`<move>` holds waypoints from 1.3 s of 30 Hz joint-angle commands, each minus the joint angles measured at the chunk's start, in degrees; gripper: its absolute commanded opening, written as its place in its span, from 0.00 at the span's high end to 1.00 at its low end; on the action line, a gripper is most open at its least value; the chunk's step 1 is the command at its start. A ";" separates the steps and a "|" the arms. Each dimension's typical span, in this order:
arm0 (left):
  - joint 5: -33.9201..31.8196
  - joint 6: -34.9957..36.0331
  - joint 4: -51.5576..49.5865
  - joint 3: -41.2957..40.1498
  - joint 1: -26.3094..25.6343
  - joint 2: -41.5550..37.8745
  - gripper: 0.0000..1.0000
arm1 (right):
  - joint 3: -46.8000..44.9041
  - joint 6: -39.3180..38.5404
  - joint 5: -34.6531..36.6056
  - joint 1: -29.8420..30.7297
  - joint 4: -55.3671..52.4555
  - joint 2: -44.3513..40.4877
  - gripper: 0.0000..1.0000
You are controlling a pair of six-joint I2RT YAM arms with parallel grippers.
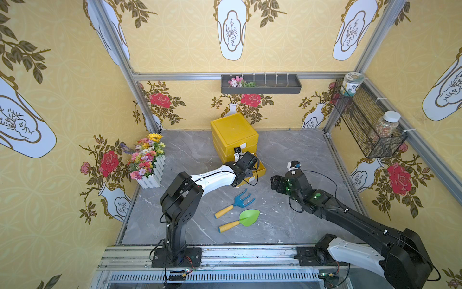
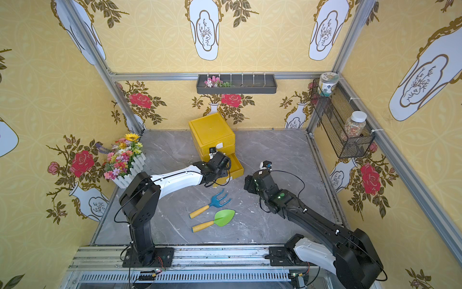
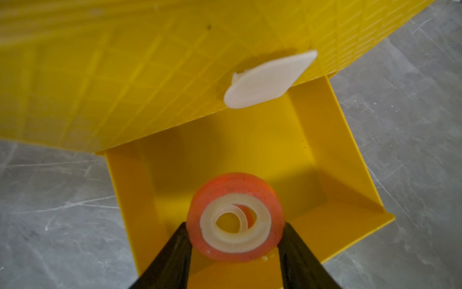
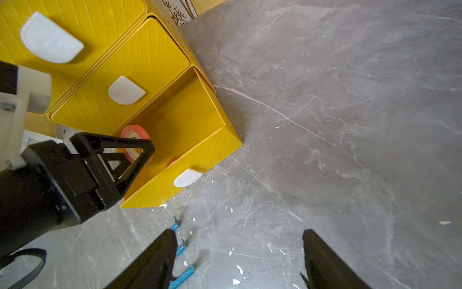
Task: Place the transparent tape into the drawer according to color
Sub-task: Place the tape in the drawer.
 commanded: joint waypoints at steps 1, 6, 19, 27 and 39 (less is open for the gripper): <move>1.63 0.23 -0.08 0.69 -0.03 1.50 0.47 | -0.12 0.03 0.88 0.10 0.69 -0.21 0.18; 3.80 -0.69 -0.22 -0.28 0.02 2.05 0.47 | -0.17 -0.08 0.91 0.09 0.59 -0.23 0.18; 5.70 -0.69 -0.53 -0.69 -0.03 1.76 0.31 | -0.10 -0.06 0.93 0.10 0.86 0.12 0.17; 5.98 -0.23 -0.51 -0.50 0.00 -0.59 0.22 | 0.05 -0.03 1.26 0.09 0.39 -0.10 0.16; 8.47 2.56 -1.26 0.41 0.13 -12.22 0.22 | 0.62 -0.25 1.44 0.01 -0.63 -0.25 0.16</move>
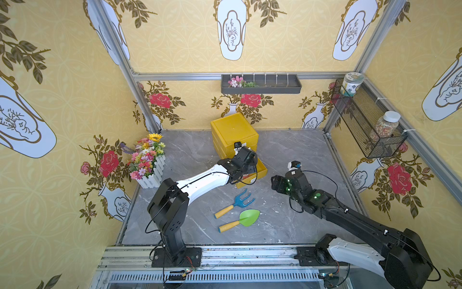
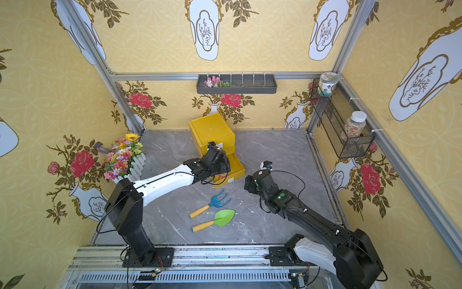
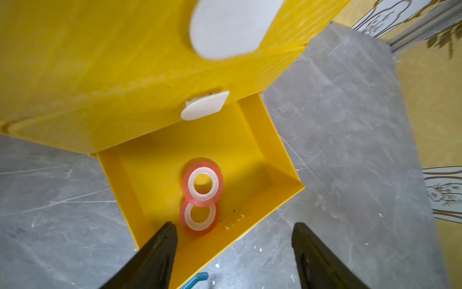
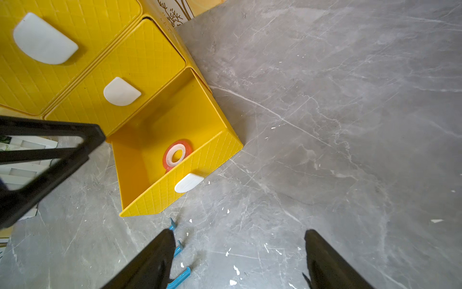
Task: Place the transparent tape into the drawer according to color
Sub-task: Place the tape in the drawer, then close the drawer in the storage box.
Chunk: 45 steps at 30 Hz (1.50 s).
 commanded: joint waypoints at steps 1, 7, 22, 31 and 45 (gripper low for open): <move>1.52 1.98 -0.85 0.70 0.27 -2.68 0.22 | 0.55 -0.19 0.61 0.02 -0.21 -0.14 0.16; 7.37 2.09 -1.00 1.33 5.06 -8.36 0.23 | 0.91 -0.33 0.26 0.02 -0.23 0.59 0.16; 10.78 4.39 -1.51 6.75 22.66 -9.54 0.33 | 1.17 -0.33 -0.75 0.07 -0.01 1.61 0.16; 11.19 6.87 -1.13 7.93 23.65 -2.58 0.43 | 1.33 -0.53 -3.89 0.12 2.18 4.40 0.19; 10.75 8.05 -0.50 7.08 23.83 -0.10 0.47 | 5.11 -0.78 -8.27 0.46 11.42 17.41 0.24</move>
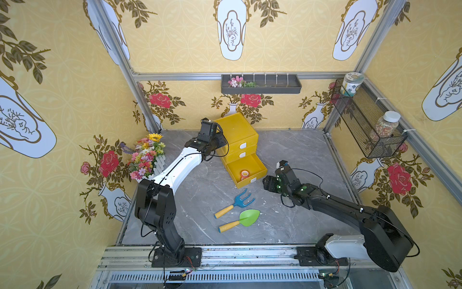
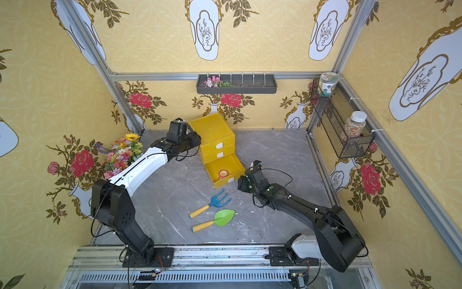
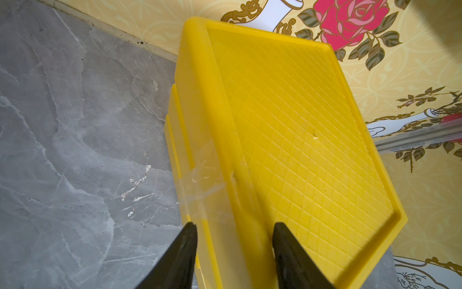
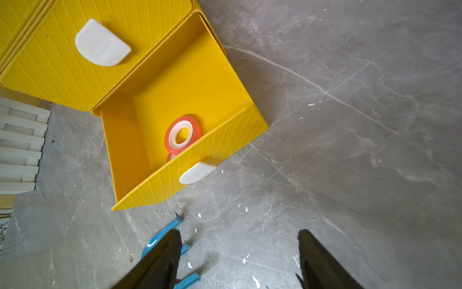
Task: Place the transparent tape into the drawer according to color
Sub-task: Close the drawer in the storage box.
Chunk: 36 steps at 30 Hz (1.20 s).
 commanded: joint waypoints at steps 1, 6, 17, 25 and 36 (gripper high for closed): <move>0.05 1.28 -0.47 -0.86 0.15 0.67 0.47 | 1.73 -0.72 -1.45 0.07 5.85 3.90 0.25; 0.48 1.24 -0.12 -1.53 0.18 0.84 0.47 | 5.16 -1.13 -2.43 0.06 9.57 11.93 0.28; 0.75 1.71 0.19 -2.31 0.21 1.02 0.48 | 11.08 -0.96 -3.32 -0.20 16.76 22.52 0.29; 0.96 1.71 0.33 -2.57 0.20 1.37 0.48 | 11.84 -0.57 -4.67 -0.24 22.81 26.84 0.36; 1.28 1.72 0.23 -2.85 0.20 1.89 0.50 | 11.98 0.02 -6.12 -0.73 37.32 32.98 0.44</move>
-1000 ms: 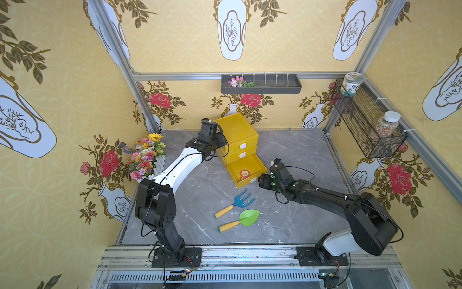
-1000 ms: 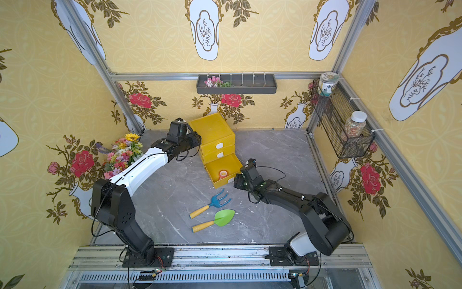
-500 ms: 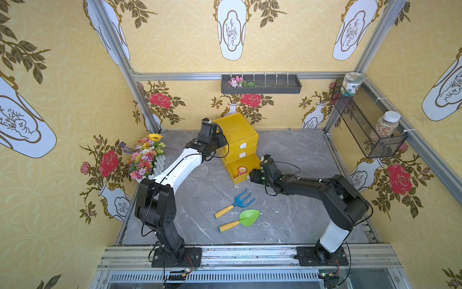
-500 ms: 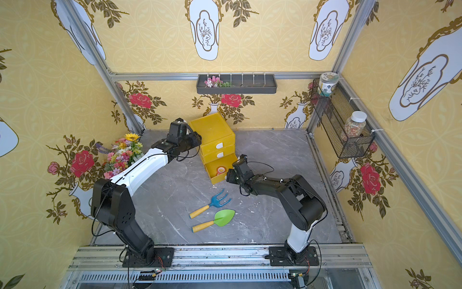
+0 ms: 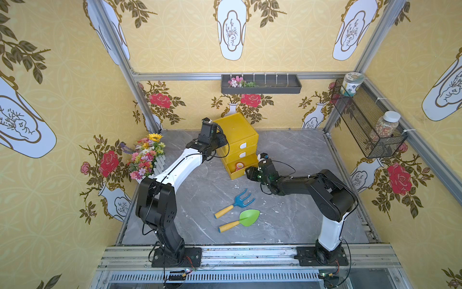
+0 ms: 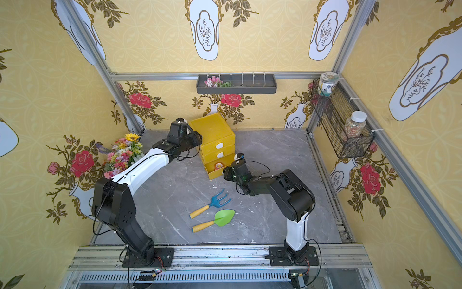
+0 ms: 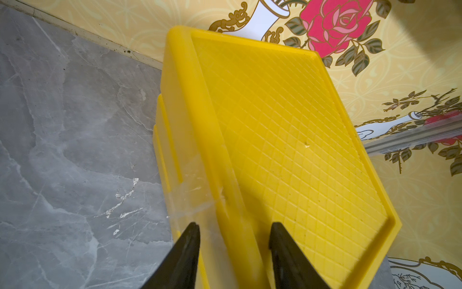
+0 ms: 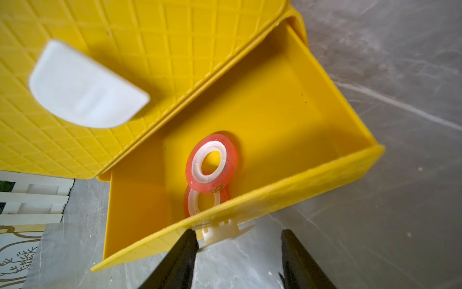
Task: Place the transparent tape into the drawer according to color
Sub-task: Close the drawer in the storage box.
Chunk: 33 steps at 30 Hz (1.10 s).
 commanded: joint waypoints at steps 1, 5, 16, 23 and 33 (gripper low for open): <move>-0.01 1.11 -5.20 -0.87 0.09 1.09 0.50 | 1.30 0.02 -0.23 -0.06 5.15 1.88 0.45; -0.16 1.10 -5.27 -0.89 0.09 1.32 0.50 | 2.71 0.02 -0.24 -0.08 6.18 3.58 0.45; 0.43 0.92 -5.23 -0.98 0.09 1.99 0.50 | 7.50 0.40 -0.45 -0.59 7.63 8.53 0.46; 0.89 0.54 -5.11 -1.50 0.01 2.03 0.50 | 8.46 1.25 -0.78 -0.56 11.61 11.53 0.46; 0.72 0.27 -5.19 -2.45 -0.96 2.29 0.51 | 11.34 1.82 -0.53 -0.47 12.51 15.05 0.46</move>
